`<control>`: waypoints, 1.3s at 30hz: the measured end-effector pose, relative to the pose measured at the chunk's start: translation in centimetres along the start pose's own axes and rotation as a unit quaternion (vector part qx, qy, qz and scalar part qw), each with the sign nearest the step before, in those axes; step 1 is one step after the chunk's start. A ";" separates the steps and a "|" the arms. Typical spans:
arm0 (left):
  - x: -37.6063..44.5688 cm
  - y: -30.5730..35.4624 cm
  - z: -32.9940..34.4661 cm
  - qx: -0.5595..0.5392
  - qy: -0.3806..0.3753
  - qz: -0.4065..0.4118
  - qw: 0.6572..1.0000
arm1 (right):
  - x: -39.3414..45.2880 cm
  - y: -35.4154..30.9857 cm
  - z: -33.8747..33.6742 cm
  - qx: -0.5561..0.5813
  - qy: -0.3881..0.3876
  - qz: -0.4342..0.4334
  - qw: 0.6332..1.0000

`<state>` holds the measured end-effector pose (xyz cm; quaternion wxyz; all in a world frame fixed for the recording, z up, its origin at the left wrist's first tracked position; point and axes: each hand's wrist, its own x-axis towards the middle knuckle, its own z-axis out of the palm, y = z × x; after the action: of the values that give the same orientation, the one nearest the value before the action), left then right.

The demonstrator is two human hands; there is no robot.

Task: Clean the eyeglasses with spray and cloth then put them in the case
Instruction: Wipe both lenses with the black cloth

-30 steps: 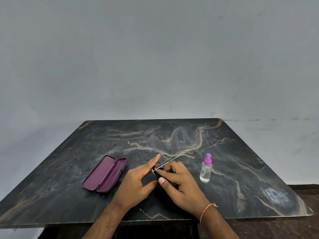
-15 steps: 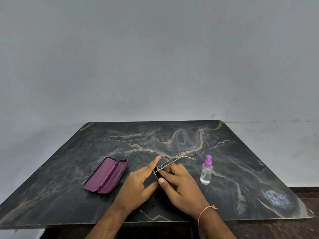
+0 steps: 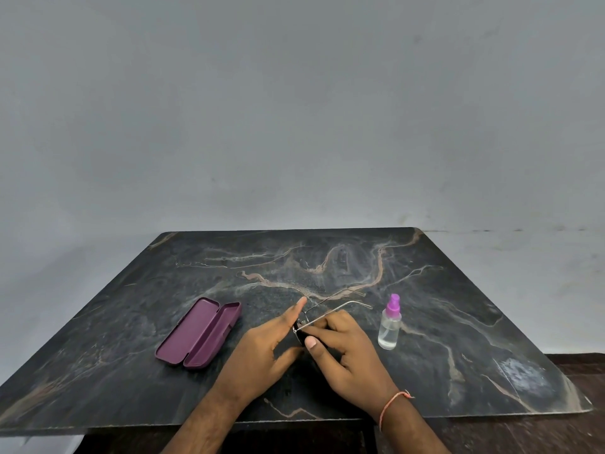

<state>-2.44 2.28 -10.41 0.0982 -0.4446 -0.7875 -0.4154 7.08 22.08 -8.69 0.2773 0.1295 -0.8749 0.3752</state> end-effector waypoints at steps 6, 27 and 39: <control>0.1 -0.2 0.2 0.021 0.000 0.019 1.000 | 0.4 0.3 0.6 -0.062 -0.020 0.020 0.998; 0.5 0.0 0.4 0.095 -0.041 0.071 0.992 | -3.2 -0.4 -1.3 0.109 0.126 0.123 0.978; 0.4 0.9 -0.2 0.065 -0.095 0.021 0.993 | -3.6 -0.2 -2.5 0.281 0.169 0.231 0.916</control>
<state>-1.94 2.63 -9.60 0.0606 -0.4913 -0.8088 -0.3174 11.10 23.87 -9.25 0.2789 -0.0687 -0.6788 0.6758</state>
